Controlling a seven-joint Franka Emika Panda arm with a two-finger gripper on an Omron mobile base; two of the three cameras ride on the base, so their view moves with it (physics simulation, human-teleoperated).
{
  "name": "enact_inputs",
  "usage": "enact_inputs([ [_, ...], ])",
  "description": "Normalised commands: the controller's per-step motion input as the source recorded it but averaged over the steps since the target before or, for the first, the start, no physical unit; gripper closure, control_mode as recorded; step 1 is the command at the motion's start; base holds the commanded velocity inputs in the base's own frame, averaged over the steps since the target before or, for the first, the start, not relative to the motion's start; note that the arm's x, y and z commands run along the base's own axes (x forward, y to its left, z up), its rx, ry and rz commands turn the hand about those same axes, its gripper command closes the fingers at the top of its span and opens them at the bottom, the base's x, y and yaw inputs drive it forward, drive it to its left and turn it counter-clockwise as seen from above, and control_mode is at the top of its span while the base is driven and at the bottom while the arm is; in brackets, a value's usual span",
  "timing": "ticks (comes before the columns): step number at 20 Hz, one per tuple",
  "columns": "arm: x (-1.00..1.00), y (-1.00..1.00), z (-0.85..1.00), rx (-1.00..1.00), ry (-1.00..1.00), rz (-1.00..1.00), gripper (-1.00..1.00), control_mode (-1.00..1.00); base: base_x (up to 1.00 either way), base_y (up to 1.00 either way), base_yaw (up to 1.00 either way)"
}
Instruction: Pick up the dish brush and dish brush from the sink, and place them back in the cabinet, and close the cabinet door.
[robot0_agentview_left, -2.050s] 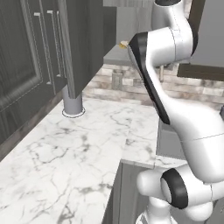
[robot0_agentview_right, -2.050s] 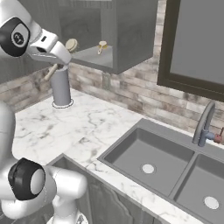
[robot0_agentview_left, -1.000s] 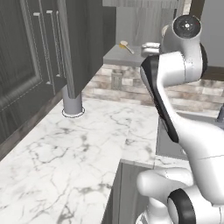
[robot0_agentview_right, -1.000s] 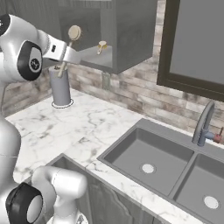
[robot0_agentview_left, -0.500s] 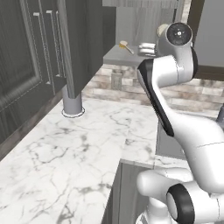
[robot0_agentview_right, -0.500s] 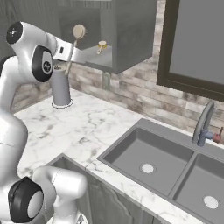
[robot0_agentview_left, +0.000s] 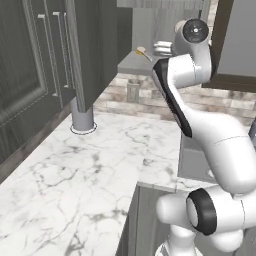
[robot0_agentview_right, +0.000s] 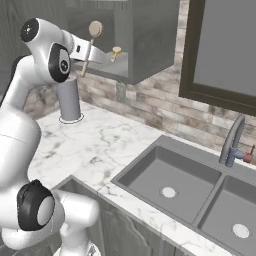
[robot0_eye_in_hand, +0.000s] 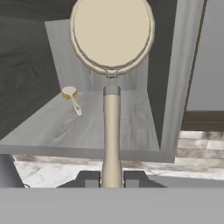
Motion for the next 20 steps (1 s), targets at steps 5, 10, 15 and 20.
enact_inputs([
  [5,0.44,0.00,0.05,0.00,0.01,0.00,1.00,-1.00,0.00,0.00,0.00],
  [10,0.45,0.00,0.00,0.00,0.00,0.00,1.00,-1.00,0.00,0.00,0.00],
  [15,0.38,-0.05,-0.01,0.00,0.01,0.00,1.00,-1.00,0.00,0.00,0.00],
  [20,0.35,-0.15,0.00,0.00,0.02,0.00,1.00,-1.00,0.00,0.00,0.00],
])
